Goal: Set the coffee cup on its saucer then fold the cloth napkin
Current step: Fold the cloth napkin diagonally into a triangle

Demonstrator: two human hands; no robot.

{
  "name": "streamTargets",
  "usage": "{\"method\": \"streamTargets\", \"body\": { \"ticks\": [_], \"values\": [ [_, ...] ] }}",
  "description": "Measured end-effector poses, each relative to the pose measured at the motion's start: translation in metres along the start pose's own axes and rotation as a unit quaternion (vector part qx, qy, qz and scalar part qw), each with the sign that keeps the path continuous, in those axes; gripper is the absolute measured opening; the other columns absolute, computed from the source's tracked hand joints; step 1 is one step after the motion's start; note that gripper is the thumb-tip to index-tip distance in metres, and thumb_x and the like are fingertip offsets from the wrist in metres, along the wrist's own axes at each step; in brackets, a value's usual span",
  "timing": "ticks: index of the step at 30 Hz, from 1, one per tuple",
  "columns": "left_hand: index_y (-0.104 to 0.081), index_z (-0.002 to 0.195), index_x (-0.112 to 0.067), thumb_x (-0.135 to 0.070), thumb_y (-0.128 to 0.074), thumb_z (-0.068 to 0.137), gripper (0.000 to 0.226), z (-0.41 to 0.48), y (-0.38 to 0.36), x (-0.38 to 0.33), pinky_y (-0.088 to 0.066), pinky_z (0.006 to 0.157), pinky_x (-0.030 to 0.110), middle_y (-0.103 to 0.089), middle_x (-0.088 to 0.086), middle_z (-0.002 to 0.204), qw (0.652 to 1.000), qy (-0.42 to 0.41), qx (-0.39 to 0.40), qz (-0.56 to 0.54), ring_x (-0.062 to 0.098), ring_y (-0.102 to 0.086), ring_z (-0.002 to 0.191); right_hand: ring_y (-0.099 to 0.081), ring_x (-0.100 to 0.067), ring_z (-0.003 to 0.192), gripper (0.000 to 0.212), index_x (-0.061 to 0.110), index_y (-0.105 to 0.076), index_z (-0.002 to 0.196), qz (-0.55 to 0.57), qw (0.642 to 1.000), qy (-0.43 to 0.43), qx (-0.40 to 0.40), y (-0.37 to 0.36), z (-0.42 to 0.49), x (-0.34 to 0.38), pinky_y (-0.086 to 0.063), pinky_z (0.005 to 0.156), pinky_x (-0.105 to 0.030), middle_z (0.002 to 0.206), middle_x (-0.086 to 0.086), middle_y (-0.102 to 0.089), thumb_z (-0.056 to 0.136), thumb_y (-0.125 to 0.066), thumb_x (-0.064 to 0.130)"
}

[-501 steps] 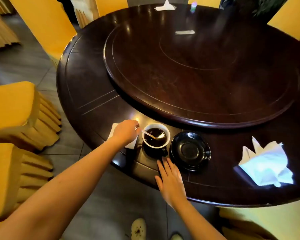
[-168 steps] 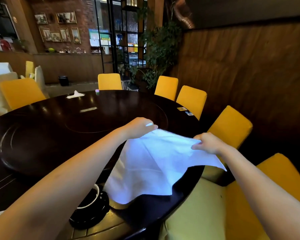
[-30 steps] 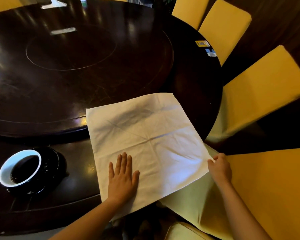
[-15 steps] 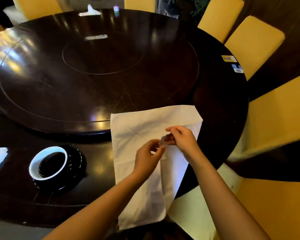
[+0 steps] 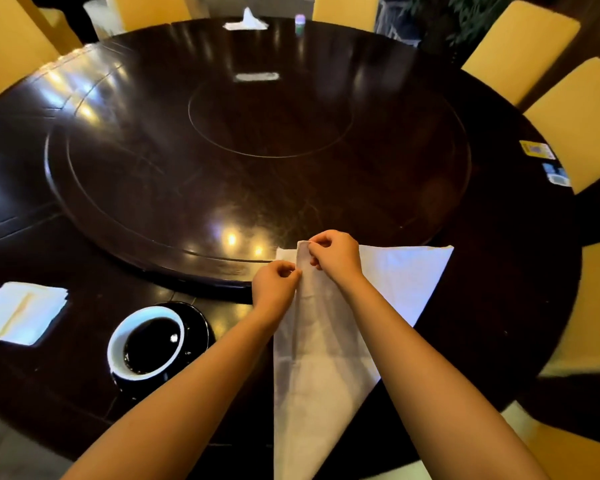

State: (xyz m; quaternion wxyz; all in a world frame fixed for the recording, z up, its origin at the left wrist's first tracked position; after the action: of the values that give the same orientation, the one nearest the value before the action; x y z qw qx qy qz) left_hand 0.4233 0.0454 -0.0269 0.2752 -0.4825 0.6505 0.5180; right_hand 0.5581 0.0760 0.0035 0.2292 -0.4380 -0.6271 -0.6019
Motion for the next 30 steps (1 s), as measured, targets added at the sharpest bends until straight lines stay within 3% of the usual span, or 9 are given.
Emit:
{"method": "streamTargets", "body": {
  "ticks": [3, 7, 13, 16, 19, 22, 25, 30],
  "values": [
    [-0.07, 0.09, -0.014, -0.015, -0.06, 0.081, 0.014, 0.012, 0.005, 0.007, -0.052, 0.075, 0.034, -0.07, 0.003, 0.087, 1.0, 0.019, -0.008, 0.015, 0.018, -0.064, 0.082, -0.067, -0.026, 0.079, 0.011, 0.014, -0.069, 0.085, -0.043, 0.999, -0.007, 0.009, -0.017, 0.016, 0.0, -0.057, 0.078, -0.043, 0.087, -0.009, -0.072, 0.084, -0.061, 0.021],
    [-0.07, 0.089, -0.016, -0.016, -0.06, 0.081, 0.013, 0.022, 0.007, 0.018, -0.054, 0.072, 0.036, -0.071, 0.003, 0.085, 0.999, 0.034, -0.016, 0.021, 0.018, -0.064, 0.078, -0.064, -0.024, 0.088, 0.012, 0.017, -0.07, 0.087, -0.099, 0.995, -0.009, 0.019, -0.032, 0.027, -0.001, -0.053, 0.076, -0.036, 0.094, -0.006, -0.072, 0.084, -0.06, 0.023],
    [-0.066, 0.092, -0.016, -0.016, -0.056, 0.082, 0.013, 0.022, 0.008, 0.022, -0.051, 0.074, 0.035, -0.064, -0.003, 0.082, 0.998, 0.024, -0.032, 0.047, 0.018, -0.06, 0.08, -0.062, -0.025, 0.09, 0.013, 0.019, -0.07, 0.087, -0.153, 0.987, 0.008, 0.039, -0.048, 0.032, -0.006, -0.054, 0.076, -0.038, 0.096, -0.005, -0.071, 0.084, -0.057, 0.023],
    [-0.057, 0.081, -0.021, -0.02, -0.057, 0.081, 0.002, 0.017, 0.01, 0.031, -0.047, 0.066, 0.033, -0.063, -0.004, 0.078, 0.997, 0.029, -0.05, 0.06, 0.017, -0.059, 0.076, -0.06, -0.026, 0.092, 0.015, 0.016, -0.071, 0.09, -0.189, 0.98, 0.036, 0.043, -0.053, 0.032, -0.005, -0.053, 0.075, -0.039, 0.1, -0.007, -0.066, 0.085, -0.059, 0.024],
    [-0.054, 0.08, -0.017, -0.029, -0.061, 0.08, 0.014, 0.009, 0.01, 0.047, -0.043, 0.059, 0.032, -0.061, 0.0, 0.082, 0.995, 0.035, -0.057, 0.074, 0.018, -0.058, 0.073, -0.051, -0.024, 0.101, 0.016, 0.015, -0.07, 0.094, -0.229, 0.969, 0.086, 0.035, -0.053, 0.033, -0.004, -0.045, 0.082, -0.035, 0.104, -0.008, -0.058, 0.086, -0.06, 0.026],
    [-0.05, 0.089, -0.017, -0.037, -0.065, 0.078, 0.028, 0.0, 0.005, 0.063, -0.045, 0.064, 0.034, -0.056, 0.001, 0.091, 0.993, 0.043, -0.053, 0.099, 0.02, -0.057, 0.078, -0.044, -0.023, 0.108, 0.017, 0.016, -0.066, 0.099, -0.261, 0.958, 0.105, 0.06, -0.054, 0.035, -0.006, -0.035, 0.087, -0.031, 0.11, -0.006, -0.055, 0.086, -0.061, 0.026],
    [-0.046, 0.097, -0.018, -0.036, -0.068, 0.077, 0.035, -0.007, -0.005, 0.08, -0.049, 0.07, 0.036, -0.057, 0.002, 0.094, 0.994, 0.092, -0.026, 0.044, 0.021, -0.058, 0.085, -0.043, -0.024, 0.108, 0.014, 0.015, -0.065, 0.093, -0.281, 0.949, 0.111, 0.088, -0.053, 0.038, -0.002, -0.031, 0.086, -0.032, 0.108, -0.005, -0.057, 0.085, -0.06, 0.027],
    [-0.056, 0.091, -0.021, -0.022, -0.063, 0.082, 0.011, -0.014, -0.017, 0.085, -0.054, 0.074, 0.039, -0.066, 0.001, 0.089, 0.995, 0.095, 0.004, -0.028, 0.018, -0.062, 0.082, -0.048, -0.024, 0.107, 0.018, 0.016, -0.063, 0.1, -0.291, 0.935, 0.107, 0.17, -0.046, 0.038, 0.003, -0.029, 0.091, -0.037, 0.1, -0.005, -0.066, 0.09, -0.052, 0.027]
  ]
}}
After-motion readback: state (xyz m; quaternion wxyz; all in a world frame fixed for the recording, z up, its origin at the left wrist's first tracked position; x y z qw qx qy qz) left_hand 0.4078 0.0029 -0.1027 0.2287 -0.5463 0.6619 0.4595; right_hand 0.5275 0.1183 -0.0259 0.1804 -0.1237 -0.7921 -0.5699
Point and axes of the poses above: each hand's wrist, its own z-axis towards the middle knuckle, its own y-axis out of the back of the hand, x = y × z, the point moved 6 cm from there along z, towards the middle knuckle
